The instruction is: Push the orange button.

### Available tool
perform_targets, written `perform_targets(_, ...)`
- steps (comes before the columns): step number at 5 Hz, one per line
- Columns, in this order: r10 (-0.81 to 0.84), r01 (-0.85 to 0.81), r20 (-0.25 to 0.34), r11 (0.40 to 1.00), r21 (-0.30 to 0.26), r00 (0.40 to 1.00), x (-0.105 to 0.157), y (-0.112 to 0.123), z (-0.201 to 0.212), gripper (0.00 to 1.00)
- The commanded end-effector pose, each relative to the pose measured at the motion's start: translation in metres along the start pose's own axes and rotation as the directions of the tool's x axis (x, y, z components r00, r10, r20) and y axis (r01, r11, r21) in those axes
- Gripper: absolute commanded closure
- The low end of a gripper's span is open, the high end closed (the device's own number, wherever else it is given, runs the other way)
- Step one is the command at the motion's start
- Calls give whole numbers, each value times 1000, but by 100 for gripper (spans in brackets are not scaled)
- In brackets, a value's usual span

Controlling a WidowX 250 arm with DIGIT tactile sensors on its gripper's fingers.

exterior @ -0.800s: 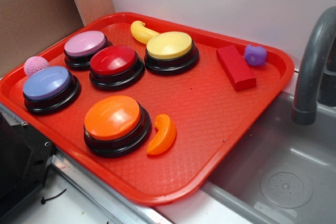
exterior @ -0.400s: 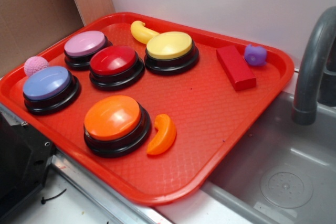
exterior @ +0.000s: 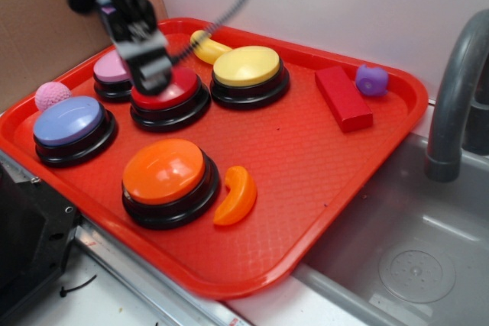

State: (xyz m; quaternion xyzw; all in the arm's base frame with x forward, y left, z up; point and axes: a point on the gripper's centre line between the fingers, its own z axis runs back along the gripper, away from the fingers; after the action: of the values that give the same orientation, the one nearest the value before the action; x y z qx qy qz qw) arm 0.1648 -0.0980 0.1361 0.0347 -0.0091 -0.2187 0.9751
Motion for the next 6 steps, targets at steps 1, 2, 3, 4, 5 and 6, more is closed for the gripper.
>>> perform_targets(1, -84, 83, -30, 996, -42, 996, -7, -27, -55, 0)
perform_targets(2, -48, 45, -48, 997, -68, 998, -19, -21, -66, 0)
perform_targets(3, -2, -6, -166, 999, -45, 986, -26, -14, -75, 0)
perform_targets(4, 4, -8, -162, 1000, -21, 987, -24, -11, -80, 0)
perform_targets(5, 7, -11, -167, 1000, -22, 986, -23, -9, -82, 0)
perform_targets(6, 8, -12, -154, 1000, -25, 988, -22, -8, -81, 0)
